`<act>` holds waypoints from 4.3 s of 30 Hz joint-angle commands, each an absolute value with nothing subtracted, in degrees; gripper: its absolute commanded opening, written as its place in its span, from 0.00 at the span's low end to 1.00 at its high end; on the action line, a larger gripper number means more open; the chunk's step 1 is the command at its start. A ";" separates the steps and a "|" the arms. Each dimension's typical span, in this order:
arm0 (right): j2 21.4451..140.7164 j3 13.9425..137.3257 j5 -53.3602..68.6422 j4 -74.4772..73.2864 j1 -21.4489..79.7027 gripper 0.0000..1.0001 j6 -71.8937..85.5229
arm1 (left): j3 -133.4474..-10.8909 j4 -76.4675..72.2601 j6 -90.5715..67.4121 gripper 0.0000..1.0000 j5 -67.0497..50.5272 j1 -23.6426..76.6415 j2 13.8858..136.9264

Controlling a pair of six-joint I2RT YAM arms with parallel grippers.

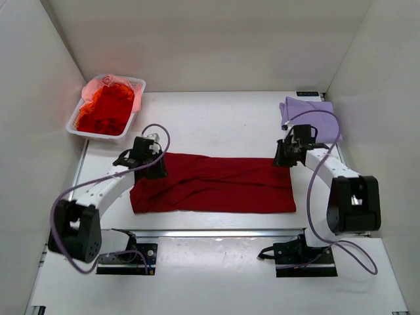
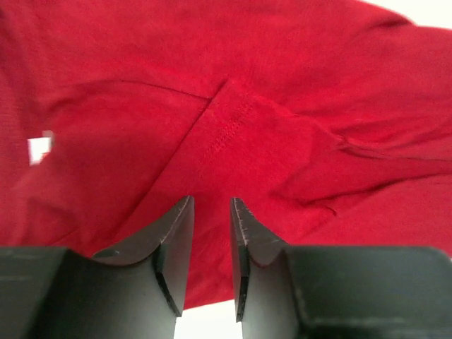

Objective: Fold and stack the t-shirts
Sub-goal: Fold the other side of the tshirt into a rectangle, then rotate the tshirt 90 degrees, then grab the bottom of the folded rectangular tshirt with both arms, then fold the folded rectangular tshirt in 1/3 of the way

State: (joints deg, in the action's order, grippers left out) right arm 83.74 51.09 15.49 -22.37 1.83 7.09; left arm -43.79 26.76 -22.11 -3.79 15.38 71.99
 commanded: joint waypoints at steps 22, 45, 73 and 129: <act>85.09 31.83 6.68 -20.93 21.33 0.01 40.75 | -127.43 51.81 -16.26 0.21 -6.85 19.77 143.94; 80.80 29.38 5.62 -13.73 49.14 0.00 65.66 | -149.58 38.93 -25.66 0.25 -18.54 16.97 156.62; 52.39 22.25 16.60 -24.87 32.34 0.76 41.56 | -37.37 31.20 -28.64 0.72 -18.89 27.15 63.84; 102.97 74.05 33.67 -26.71 19.08 0.00 18.82 | -57.91 20.22 -30.76 0.00 -27.42 10.20 94.20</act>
